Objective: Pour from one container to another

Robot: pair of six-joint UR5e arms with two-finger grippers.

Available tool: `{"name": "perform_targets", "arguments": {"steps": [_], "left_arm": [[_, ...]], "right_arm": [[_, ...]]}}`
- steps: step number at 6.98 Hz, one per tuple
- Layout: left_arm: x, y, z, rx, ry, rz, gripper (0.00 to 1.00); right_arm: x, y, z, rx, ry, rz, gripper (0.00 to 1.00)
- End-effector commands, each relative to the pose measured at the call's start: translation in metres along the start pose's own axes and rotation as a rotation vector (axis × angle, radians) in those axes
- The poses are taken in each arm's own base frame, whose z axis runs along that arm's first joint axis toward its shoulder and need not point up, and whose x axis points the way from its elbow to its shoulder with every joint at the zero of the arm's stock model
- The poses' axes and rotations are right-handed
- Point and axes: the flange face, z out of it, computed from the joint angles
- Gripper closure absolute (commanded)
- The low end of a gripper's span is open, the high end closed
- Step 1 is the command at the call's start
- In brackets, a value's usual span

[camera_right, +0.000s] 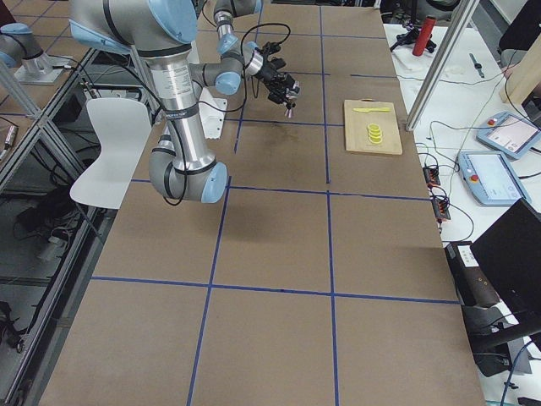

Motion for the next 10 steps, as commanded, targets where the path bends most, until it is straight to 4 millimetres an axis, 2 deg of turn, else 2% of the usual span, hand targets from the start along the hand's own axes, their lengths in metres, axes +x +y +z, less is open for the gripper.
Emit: {"name": "perform_targets", "arguments": {"steps": [1, 10], "left_arm": [[0.0015, -0.0022, 0.0007, 0.003, 0.002, -0.002, 1.00], [0.0064, 0.0001, 0.0002, 0.000, 0.008, -0.003, 1.00]], "right_arm": [[0.0004, 0.0000, 0.0000, -0.005, 0.002, -0.026, 0.78], [0.0040, 0.0005, 0.0019, -0.008, 0.015, -0.107, 0.78]]}}
